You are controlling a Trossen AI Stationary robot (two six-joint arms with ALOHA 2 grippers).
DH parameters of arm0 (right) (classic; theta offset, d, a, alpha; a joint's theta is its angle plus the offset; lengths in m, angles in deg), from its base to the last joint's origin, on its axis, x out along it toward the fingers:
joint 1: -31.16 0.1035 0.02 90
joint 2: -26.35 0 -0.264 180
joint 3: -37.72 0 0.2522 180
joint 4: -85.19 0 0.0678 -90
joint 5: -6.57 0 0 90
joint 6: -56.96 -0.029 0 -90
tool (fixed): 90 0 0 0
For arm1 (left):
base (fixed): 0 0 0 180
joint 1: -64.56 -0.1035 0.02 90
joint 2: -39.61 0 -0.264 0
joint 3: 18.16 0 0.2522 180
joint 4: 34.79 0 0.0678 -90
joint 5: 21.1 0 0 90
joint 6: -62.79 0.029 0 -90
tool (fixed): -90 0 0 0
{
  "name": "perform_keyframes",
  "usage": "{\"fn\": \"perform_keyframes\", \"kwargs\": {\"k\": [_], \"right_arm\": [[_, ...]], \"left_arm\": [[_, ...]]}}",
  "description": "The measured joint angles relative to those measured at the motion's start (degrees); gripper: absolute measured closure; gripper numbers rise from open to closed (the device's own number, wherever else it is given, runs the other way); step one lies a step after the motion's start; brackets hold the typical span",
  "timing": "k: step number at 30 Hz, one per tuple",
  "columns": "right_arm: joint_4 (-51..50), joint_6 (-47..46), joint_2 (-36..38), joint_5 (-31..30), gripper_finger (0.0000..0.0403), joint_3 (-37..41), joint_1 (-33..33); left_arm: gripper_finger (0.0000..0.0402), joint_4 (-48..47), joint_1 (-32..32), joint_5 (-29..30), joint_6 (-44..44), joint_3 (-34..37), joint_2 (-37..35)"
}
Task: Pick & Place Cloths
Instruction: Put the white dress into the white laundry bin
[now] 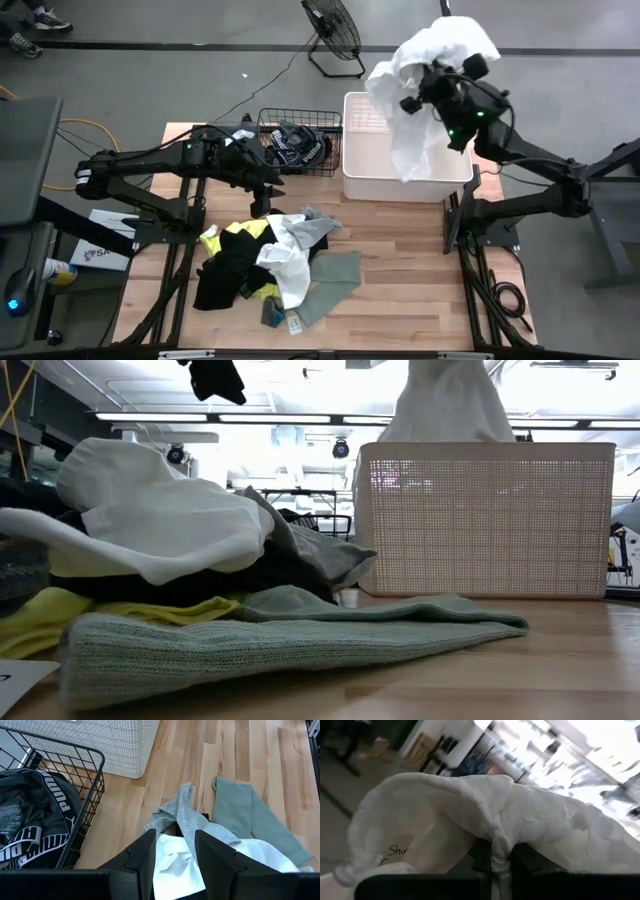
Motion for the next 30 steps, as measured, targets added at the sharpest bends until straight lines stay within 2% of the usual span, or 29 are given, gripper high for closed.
{"fn": "perform_keyframes", "kwargs": {"k": [8, 16, 22, 30], "right_arm": [[-26.4, -30.8, -0.1, 2.4, 0.038, 0.0, -1.3], [-41.3, -57.8, -1.5, 10.9, 0.038, 0.0, -4.4], [-48.1, -67.0, -4.8, 14.2, 0.038, 0.1, -7.1], [-51.3, -71.5, -10.8, 14.9, 0.038, 0.1, -8.4]], "left_arm": [[0.027, 0.0, 0.0, 0.0, 0.0, 0.0, 0.0], [0.027, 0.0, 0.0, 0.0, 0.0, 0.0, 0.0], [0.027, -0.2, 0.0, 0.0, 0.0, 0.0, 0.0], [0.027, -0.4, 0.0, 0.0, 0.0, 0.0, 0.0]]}}
